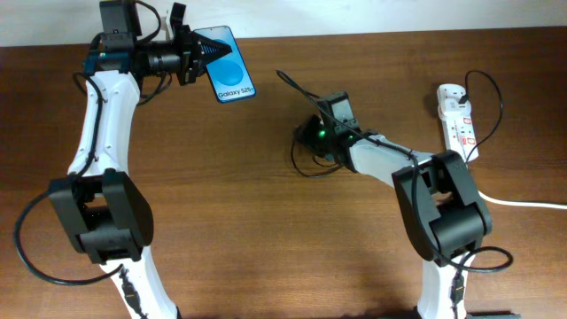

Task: Plug charger to phone and switch on socket
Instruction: 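Lower the right gripper and grasp the black cable's USB-C plug, then lift the plug with the right gripper toward the phone's bottom port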

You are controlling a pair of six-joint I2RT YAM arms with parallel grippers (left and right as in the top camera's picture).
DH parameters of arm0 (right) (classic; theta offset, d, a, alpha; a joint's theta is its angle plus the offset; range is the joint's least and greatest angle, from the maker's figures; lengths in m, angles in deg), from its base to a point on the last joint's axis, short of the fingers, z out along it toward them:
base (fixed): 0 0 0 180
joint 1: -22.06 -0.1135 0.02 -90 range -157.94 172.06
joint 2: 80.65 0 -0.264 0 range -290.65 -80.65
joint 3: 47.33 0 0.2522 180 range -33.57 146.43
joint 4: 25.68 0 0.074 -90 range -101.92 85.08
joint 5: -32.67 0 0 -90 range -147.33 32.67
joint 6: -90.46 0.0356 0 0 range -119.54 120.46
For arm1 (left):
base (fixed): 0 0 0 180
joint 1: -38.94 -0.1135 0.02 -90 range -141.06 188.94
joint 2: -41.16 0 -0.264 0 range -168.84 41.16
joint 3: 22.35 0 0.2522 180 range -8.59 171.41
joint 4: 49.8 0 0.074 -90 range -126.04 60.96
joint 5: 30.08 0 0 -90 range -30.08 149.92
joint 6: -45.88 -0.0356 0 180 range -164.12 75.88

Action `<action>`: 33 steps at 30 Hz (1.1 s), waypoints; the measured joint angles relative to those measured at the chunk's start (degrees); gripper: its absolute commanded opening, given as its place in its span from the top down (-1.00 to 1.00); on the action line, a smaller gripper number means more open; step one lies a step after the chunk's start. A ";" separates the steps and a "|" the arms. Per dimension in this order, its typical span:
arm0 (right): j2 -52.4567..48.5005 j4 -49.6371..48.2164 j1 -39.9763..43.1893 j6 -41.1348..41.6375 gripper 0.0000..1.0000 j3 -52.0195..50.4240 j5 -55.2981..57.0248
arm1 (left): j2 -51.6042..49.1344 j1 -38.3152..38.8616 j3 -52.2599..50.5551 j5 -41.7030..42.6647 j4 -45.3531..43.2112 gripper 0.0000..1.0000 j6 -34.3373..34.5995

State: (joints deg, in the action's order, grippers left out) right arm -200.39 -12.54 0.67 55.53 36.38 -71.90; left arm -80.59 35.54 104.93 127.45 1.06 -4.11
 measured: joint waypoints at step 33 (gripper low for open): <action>-1.62 1.07 0.11 -2.99 0.92 0.66 -7.43 | 0.00 0.00 0.00 0.13 0.00 1.00 -0.66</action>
State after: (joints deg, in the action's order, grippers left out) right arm -202.01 -11.47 0.78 52.53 37.04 -79.33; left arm -80.59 35.54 104.93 127.58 1.06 -4.77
